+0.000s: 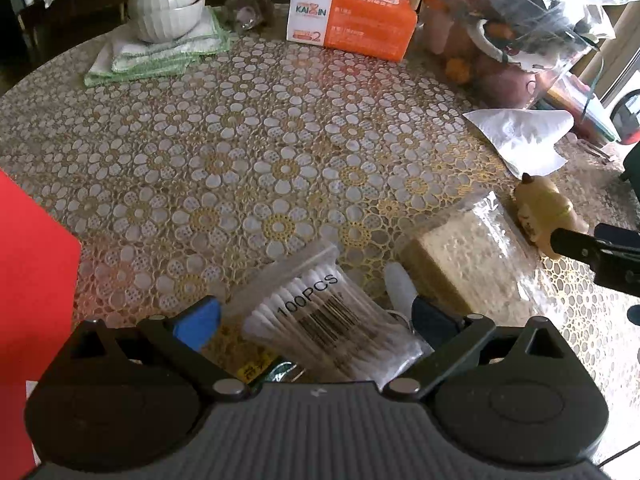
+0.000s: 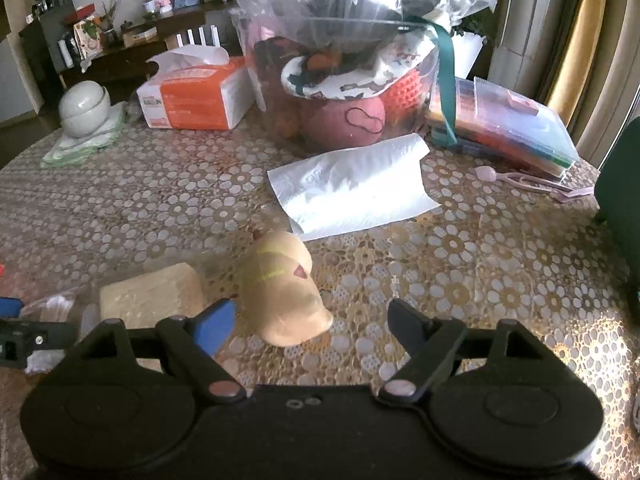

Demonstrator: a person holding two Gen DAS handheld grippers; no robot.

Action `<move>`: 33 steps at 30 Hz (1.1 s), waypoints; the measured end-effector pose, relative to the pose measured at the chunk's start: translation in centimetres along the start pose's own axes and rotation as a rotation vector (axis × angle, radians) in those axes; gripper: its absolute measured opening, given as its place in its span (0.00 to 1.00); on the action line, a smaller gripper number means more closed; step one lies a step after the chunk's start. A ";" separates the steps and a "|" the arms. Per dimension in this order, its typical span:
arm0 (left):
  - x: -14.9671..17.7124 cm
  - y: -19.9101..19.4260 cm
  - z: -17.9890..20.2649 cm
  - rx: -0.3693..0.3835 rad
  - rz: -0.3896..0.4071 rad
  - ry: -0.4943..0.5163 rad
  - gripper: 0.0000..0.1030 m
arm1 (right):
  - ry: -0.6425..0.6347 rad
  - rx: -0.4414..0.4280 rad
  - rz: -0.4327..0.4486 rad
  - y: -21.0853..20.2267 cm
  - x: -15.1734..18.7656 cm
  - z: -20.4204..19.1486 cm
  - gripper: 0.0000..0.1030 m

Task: Organize objects
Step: 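Grasp the clear cotton swab pack with the left tool while the right tool grasps the tan toy figure, then carry the swab pack and tan figure into the red shoebox and release both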

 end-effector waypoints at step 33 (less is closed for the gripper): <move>0.2 -5.2 -1.3 0.040 0.088 0.001 0.45 | -0.020 -0.061 0.030 -6.0 2.4 -4.1 0.42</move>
Point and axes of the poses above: each gripper's, at about its wrist camera, not at the fingertips, and y roughly the way its jaws point, z to its right, x to its underside, the point moved 2 cm from there along y, roughly the way its jaws point, and after that the axes turned 2 degrees about x, right-handed, at the moved point
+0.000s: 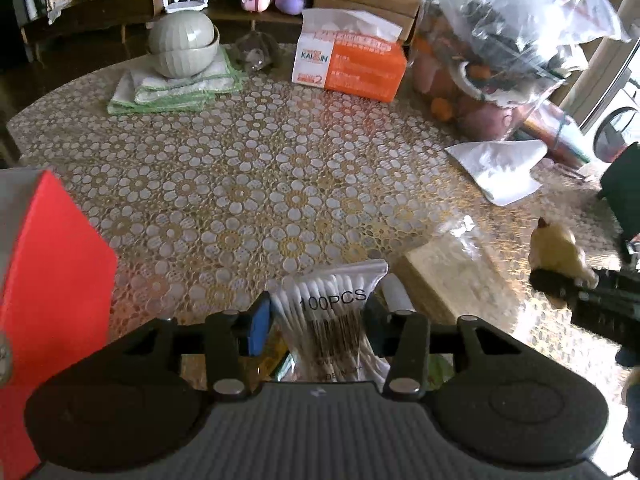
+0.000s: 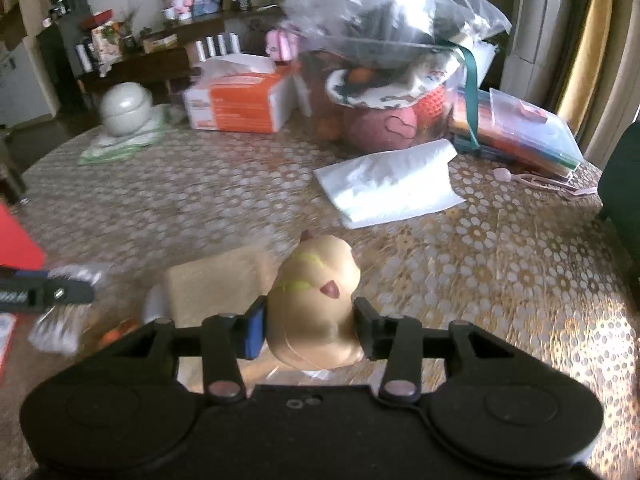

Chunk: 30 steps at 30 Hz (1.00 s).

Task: Organize objects
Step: 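Carry the swab pack and tan figure into the red shoebox and release both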

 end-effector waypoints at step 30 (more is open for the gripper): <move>10.7 -17.5 -7.4 0.078 0.059 0.012 0.45 | -0.196 -0.150 0.068 -16.8 7.2 -19.0 0.43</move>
Point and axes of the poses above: each gripper's, at about its wrist camera, not at the fingertips, and y roughly the way its jaws point, z to its right, x to its underside, the point moved 2 cm from there along y, roughly the way its jaws point, and after that the axes turned 2 degrees about x, right-handed, at the moved point
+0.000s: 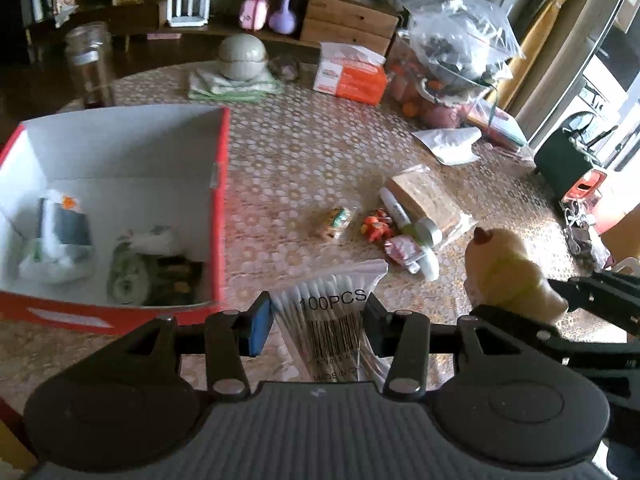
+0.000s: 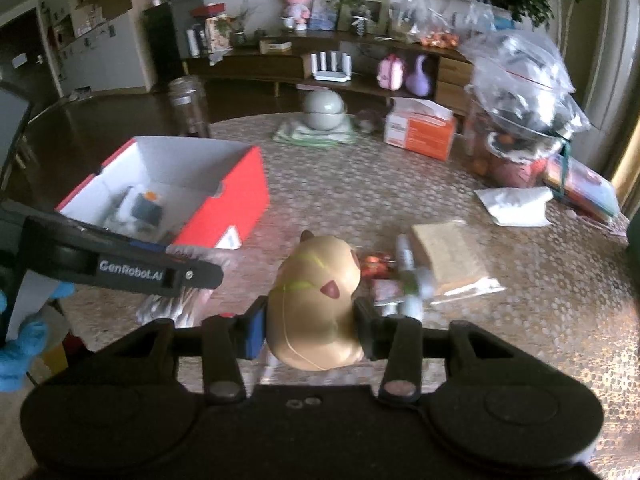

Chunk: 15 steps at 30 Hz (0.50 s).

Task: Organize objects
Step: 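Carry the swab pack and tan figure into the red shoebox and release both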

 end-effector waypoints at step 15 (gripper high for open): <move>1.1 -5.3 -8.6 -0.072 0.061 -0.064 0.45 | -0.100 -0.090 0.019 1.3 -2.4 -9.8 0.43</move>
Point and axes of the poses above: each gripper's, at about its wrist camera, not at the fingertips, and y roughly the way its jaws point, z to its right, x to its underside, the point moved 2 cm from there along y, roughly the way its jaws point, and after that the axes turned 2 degrees about x, right-handed, at the moved point
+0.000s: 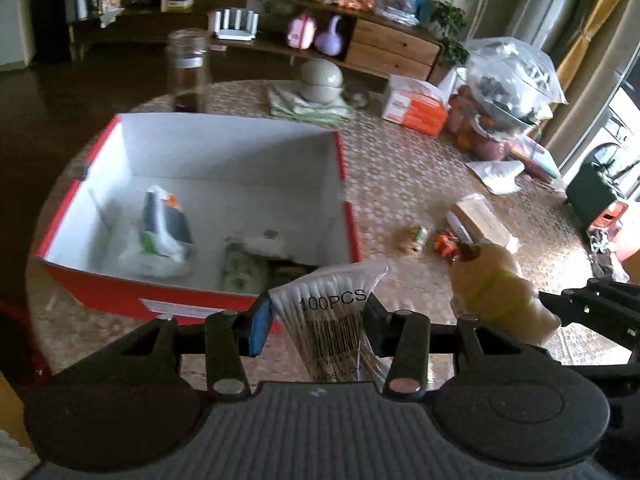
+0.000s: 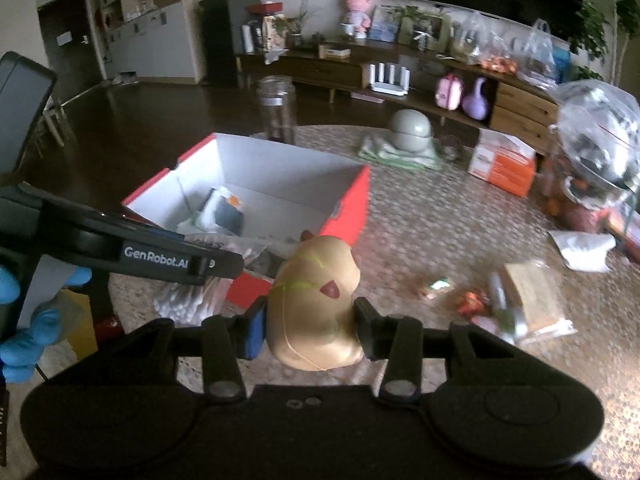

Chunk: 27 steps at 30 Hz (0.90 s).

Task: Organize objects
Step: 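Carry the swab pack and tan figure into the red shoebox and release both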

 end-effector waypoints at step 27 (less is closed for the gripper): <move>-9.1 5.3 -9.2 -0.148 0.009 -0.003 0.45 | -0.080 -0.025 -0.046 12.3 -7.8 -4.9 0.43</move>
Point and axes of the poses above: each gripper's, at about its wrist camera, not at the fingertips, and y roughly the way its jaws point, z to its right, x to its underside, the point moved 2 cm from there along y, roughly the way its jaws point, and after that the axes turned 2 degrees about x, right-handed, at the moved point
